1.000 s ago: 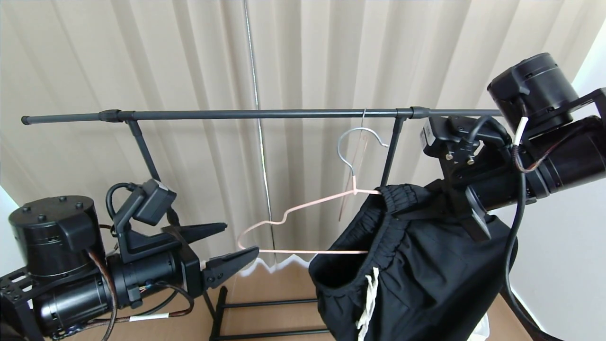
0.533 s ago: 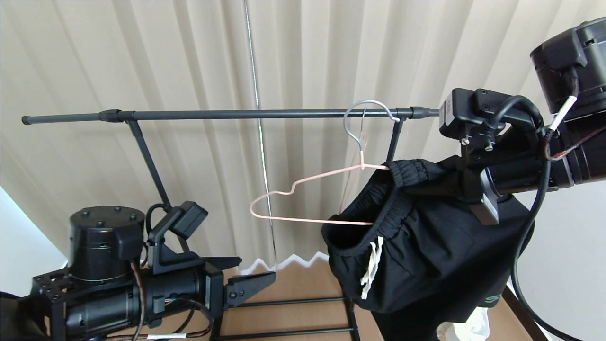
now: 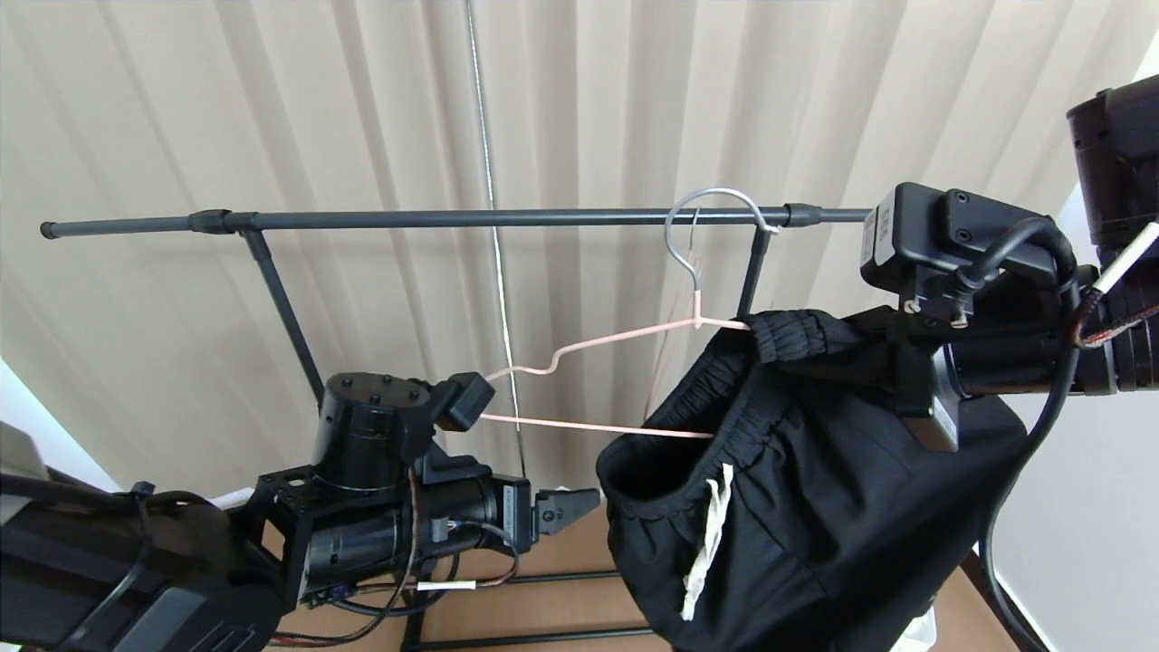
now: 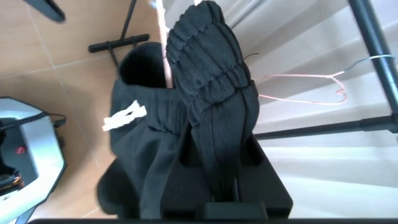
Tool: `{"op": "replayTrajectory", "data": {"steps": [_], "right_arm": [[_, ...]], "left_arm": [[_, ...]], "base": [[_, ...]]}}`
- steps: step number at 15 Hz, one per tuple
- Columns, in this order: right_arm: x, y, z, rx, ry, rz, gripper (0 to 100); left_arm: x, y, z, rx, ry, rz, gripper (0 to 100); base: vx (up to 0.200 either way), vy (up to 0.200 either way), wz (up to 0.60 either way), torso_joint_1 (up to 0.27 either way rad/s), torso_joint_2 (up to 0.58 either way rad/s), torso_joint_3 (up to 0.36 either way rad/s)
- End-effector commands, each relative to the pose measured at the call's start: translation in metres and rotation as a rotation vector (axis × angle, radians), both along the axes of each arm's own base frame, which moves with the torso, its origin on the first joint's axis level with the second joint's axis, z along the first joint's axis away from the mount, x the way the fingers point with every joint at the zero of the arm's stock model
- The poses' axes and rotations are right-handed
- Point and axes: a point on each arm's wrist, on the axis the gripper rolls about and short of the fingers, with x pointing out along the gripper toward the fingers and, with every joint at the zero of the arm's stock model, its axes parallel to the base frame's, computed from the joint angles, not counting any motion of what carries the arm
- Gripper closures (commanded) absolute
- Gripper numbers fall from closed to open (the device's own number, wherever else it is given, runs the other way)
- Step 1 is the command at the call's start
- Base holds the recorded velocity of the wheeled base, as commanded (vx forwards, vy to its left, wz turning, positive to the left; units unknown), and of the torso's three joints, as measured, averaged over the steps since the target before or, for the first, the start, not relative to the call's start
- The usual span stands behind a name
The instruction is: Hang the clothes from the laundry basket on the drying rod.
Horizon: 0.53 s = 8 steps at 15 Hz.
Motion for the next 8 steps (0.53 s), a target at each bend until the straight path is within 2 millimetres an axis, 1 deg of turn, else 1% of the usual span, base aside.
{"op": "replayTrajectory", "data": {"steps": [1, 5, 8], "right_arm": [[-0.009, -0.002, 0.004, 0.009, -0.016, 0.012, 100], [-0.018, 0.003, 0.007, 0.021, -0.023, 0.032, 100], [-0.022, 0.004, 0.007, 0.023, -0.018, 0.042, 100]], "left_arm": [[0.008, -0.011, -0.009, 0.009, 0.013, -0.014, 0], [0.017, -0.023, -0.011, 0.021, -0.003, 0.016, 0], [0.024, -0.029, -0.007, -0.009, -0.003, 0.037, 0]], "base": [[0.000, 0.000, 0.00, 0.000, 0.00, 0.000], [0.000, 0.000, 0.00, 0.000, 0.00, 0.000], [0.000, 0.000, 0.00, 0.000, 0.00, 0.000]]}}
